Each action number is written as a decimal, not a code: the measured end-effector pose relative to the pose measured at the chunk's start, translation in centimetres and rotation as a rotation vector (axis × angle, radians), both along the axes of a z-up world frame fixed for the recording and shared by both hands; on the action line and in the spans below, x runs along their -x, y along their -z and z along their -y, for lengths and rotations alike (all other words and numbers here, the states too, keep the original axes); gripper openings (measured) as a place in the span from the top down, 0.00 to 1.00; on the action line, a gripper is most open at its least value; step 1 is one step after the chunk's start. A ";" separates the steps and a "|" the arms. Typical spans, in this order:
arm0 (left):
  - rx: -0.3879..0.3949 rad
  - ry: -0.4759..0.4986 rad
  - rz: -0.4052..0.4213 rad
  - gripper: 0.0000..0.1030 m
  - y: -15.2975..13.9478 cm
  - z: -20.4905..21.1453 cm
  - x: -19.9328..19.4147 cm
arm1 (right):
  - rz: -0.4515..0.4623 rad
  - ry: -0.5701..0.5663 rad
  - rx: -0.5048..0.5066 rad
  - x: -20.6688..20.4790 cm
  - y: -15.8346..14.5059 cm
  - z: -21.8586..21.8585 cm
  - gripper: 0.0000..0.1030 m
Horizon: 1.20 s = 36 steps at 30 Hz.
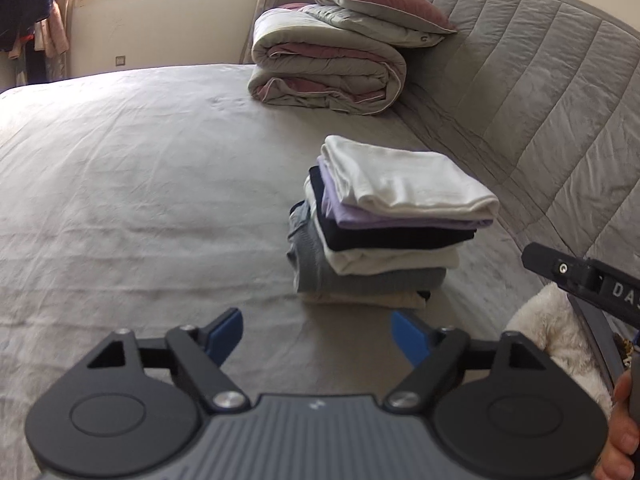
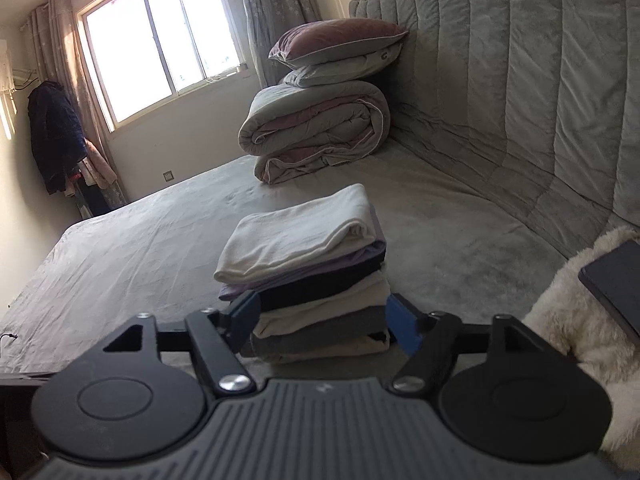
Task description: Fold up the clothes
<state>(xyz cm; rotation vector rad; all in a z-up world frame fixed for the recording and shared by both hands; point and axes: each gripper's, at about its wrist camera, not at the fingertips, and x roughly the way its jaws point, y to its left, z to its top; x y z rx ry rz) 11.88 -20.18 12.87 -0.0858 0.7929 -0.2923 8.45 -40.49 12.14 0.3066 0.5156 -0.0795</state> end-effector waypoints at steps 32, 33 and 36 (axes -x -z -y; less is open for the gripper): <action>-0.167 -0.028 0.044 0.01 2.1 -4.5 5.3 | -0.134 0.088 0.036 4.3 4.3 -8.4 0.00; -0.168 -0.024 0.048 0.01 2.0 -4.4 5.4 | -0.136 0.095 0.030 4.3 4.4 -8.2 0.00; -0.174 -0.017 0.061 0.01 1.7 -4.0 5.6 | -0.141 0.103 0.021 4.3 4.5 -8.0 0.00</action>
